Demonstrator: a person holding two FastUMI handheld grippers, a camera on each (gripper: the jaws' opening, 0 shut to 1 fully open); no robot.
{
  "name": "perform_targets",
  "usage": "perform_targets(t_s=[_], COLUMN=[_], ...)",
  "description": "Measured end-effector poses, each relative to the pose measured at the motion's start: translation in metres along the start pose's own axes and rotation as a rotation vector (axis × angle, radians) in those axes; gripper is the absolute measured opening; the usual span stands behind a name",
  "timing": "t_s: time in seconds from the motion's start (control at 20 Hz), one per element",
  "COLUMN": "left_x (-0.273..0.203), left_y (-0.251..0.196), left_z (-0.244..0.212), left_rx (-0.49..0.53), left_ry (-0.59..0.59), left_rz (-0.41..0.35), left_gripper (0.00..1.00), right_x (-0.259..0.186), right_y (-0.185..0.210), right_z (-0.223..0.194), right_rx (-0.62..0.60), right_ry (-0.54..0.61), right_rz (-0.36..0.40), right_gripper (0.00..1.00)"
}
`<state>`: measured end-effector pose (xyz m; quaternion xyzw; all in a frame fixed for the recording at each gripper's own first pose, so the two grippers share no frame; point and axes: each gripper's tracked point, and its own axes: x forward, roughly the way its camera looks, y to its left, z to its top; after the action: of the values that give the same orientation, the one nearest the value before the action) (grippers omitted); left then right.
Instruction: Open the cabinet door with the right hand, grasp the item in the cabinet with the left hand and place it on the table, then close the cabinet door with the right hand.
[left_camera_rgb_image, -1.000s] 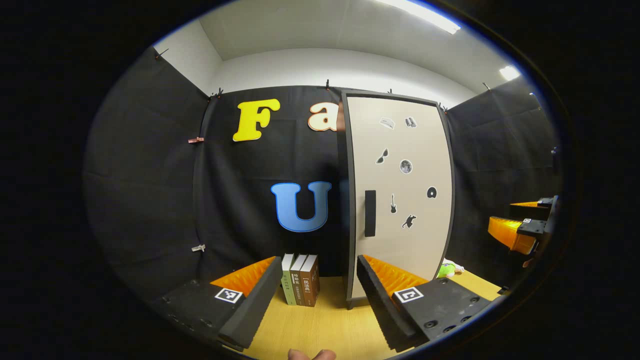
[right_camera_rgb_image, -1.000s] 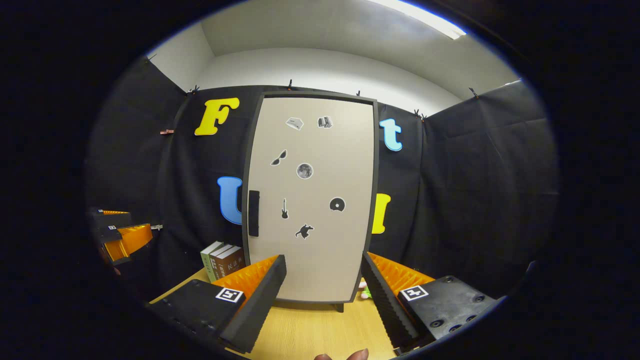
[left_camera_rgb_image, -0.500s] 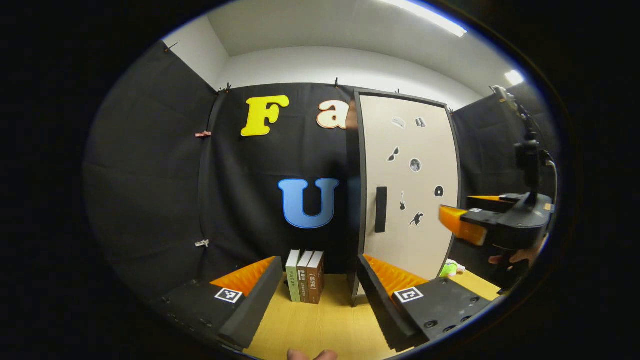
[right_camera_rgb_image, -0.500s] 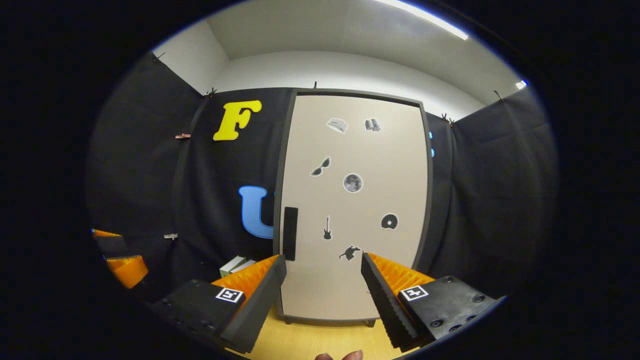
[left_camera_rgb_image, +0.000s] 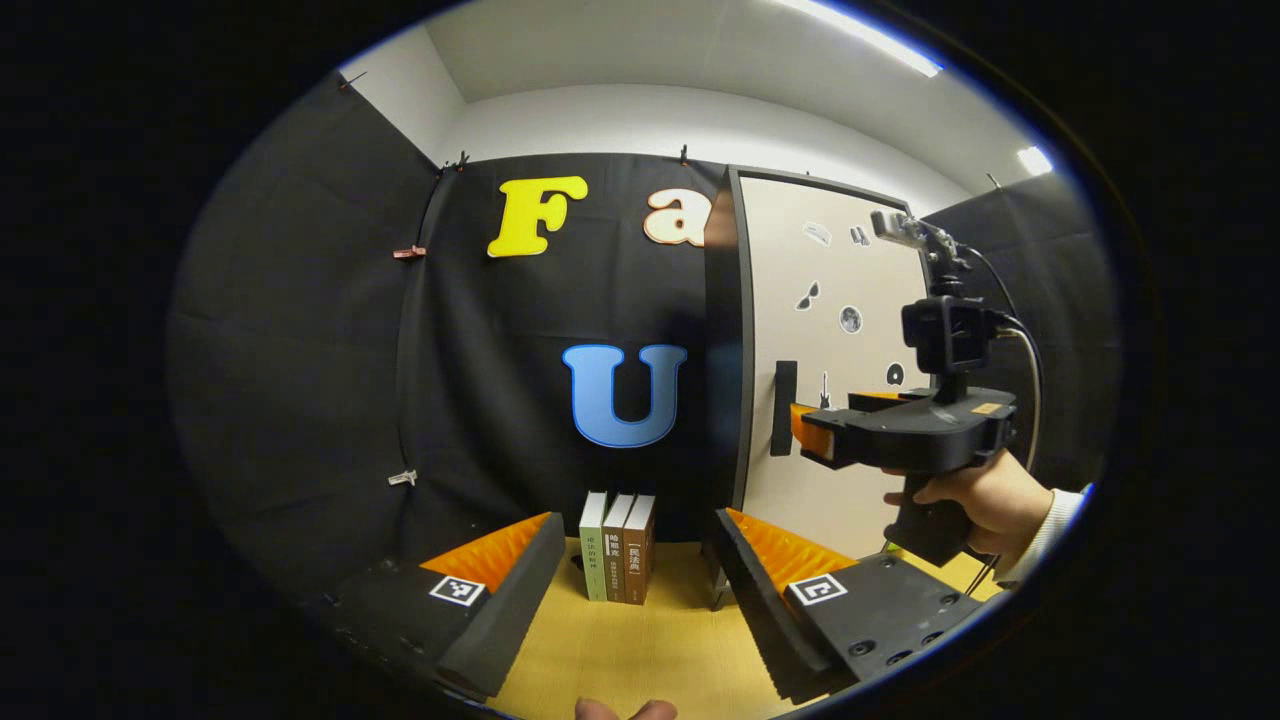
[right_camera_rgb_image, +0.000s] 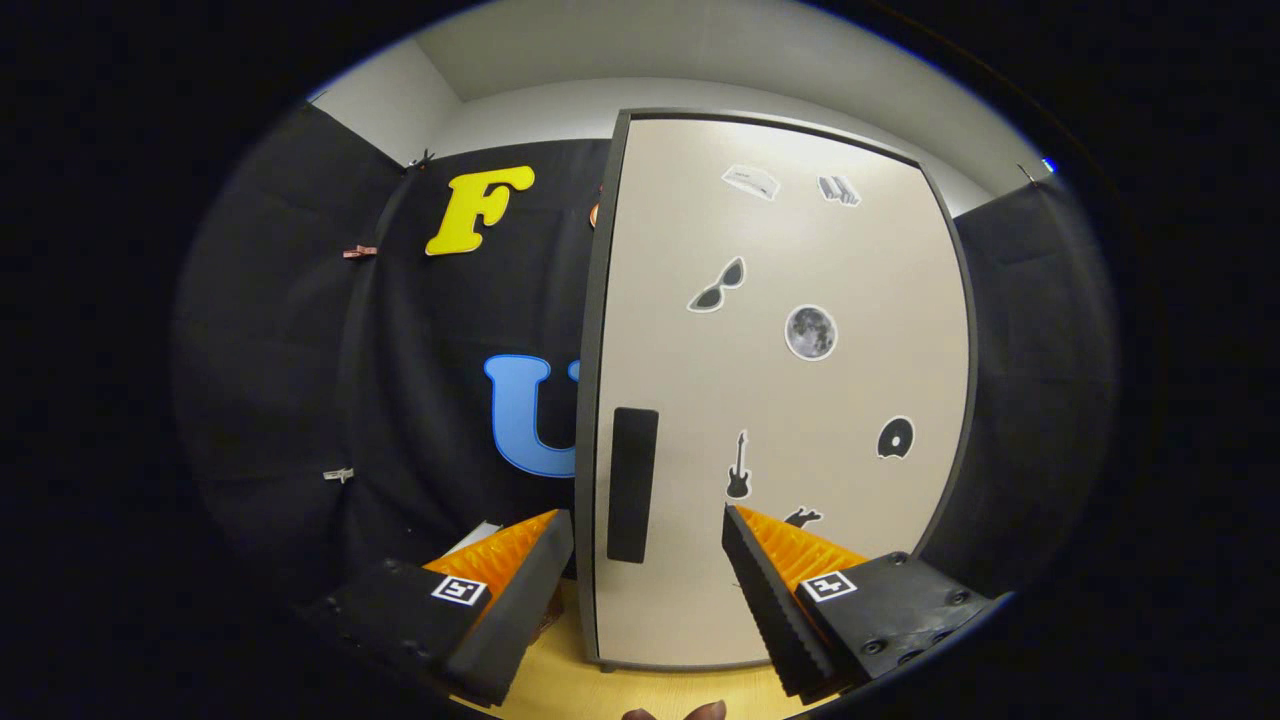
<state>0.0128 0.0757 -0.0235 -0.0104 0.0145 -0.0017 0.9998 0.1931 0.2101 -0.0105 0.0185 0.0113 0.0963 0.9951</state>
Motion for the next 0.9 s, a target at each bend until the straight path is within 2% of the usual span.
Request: perform_targets(t_s=[0.1, 0.45, 0.5, 0.6, 0.75, 0.8, 0.85, 0.9], left_x=[0.006, 0.018, 0.017, 0.017, 0.014, 0.014, 0.012, 0.011], left_y=[0.005, 0.024, 0.027, 0.033, 0.038, 0.038, 0.038, 0.036], left_z=[-0.001, -0.015, -0.018, -0.021, -0.023, -0.023, -0.022, -0.020], left_rx=[-0.005, -0.017, -0.018, -0.029, -0.019, -0.013, -0.011, -0.012], left_ry=[0.001, 0.033, 0.040, 0.049, 0.055, 0.056, 0.055, 0.052], left_rz=[0.001, 0.022, 0.030, 0.041, 0.059, 0.061, 0.062, 0.061], left_gripper=[0.92, 0.95, 0.95, 0.94, 0.95, 0.95, 0.95, 0.95], right_x=[0.019, 0.072, 0.076, 0.081, 0.073, 0.082, 0.081, 0.078], right_y=[-0.003, 0.004, 0.003, 0.004, 0.010, 0.009, 0.009, 0.009], right_z=[-0.003, -0.030, -0.033, -0.040, -0.026, -0.033, -0.036, -0.035], right_rx=[0.002, 0.054, 0.060, 0.075, 0.071, 0.069, 0.085, 0.096], right_ry=[0.007, 0.077, 0.082, 0.104, 0.071, 0.068, 0.079, 0.089], right_rz=[-0.024, -0.040, -0.044, -0.053, -0.026, -0.028, -0.028, -0.025], right_gripper=[0.98, 0.93, 0.78, 0.58, 0.47, 0.35, 0.35, 0.29])
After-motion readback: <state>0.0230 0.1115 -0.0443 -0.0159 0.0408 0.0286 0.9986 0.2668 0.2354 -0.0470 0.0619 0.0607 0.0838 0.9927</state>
